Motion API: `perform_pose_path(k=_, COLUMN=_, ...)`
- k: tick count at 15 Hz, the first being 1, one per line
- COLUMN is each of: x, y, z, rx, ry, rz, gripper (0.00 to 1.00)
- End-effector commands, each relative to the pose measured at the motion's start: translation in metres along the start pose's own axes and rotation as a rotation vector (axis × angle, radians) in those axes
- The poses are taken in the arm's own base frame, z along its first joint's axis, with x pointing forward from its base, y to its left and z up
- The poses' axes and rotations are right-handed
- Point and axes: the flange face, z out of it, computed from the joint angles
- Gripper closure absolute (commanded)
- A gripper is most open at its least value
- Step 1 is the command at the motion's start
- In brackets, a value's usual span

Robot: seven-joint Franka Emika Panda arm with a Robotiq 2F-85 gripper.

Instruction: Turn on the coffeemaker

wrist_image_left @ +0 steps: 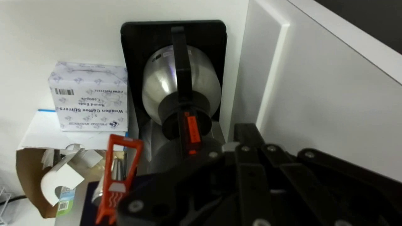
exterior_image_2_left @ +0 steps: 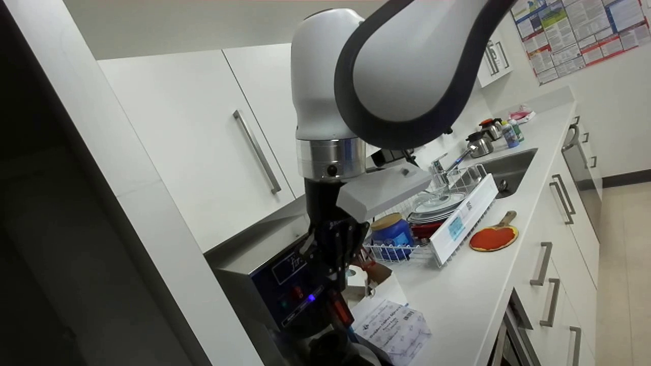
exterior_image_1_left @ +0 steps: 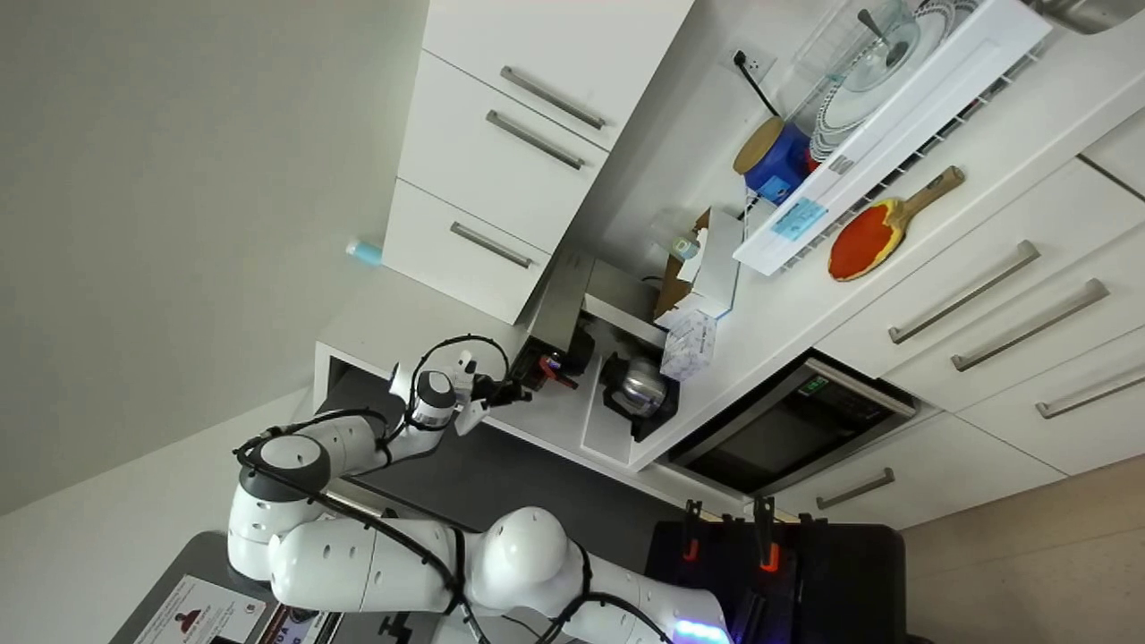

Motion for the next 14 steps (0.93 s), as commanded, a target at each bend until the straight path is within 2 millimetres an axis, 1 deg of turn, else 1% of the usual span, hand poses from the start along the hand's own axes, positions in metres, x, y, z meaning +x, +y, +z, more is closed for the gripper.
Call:
perform_pose_path(k=1, x=0.015, y=-0.012, z=0.004, rx=0.026, ry=0.079, rz=0.009, gripper=1.0)
perform_pose_path(k=2, x=0.006, y=-0.004, z=0.002, rx=0.013, ry=0.046, rz=0.001, gripper=1.0)
perform_pose_path(k=7, x=0.006, y=-0.004, z=0.005, rx=0.015, ry=0.044, rz=0.0, gripper=0.99)
perform_pose_path(k=14, x=0.006, y=-0.017, z=0.0, rx=0.057, ry=0.137, rz=0.046, gripper=1.0)
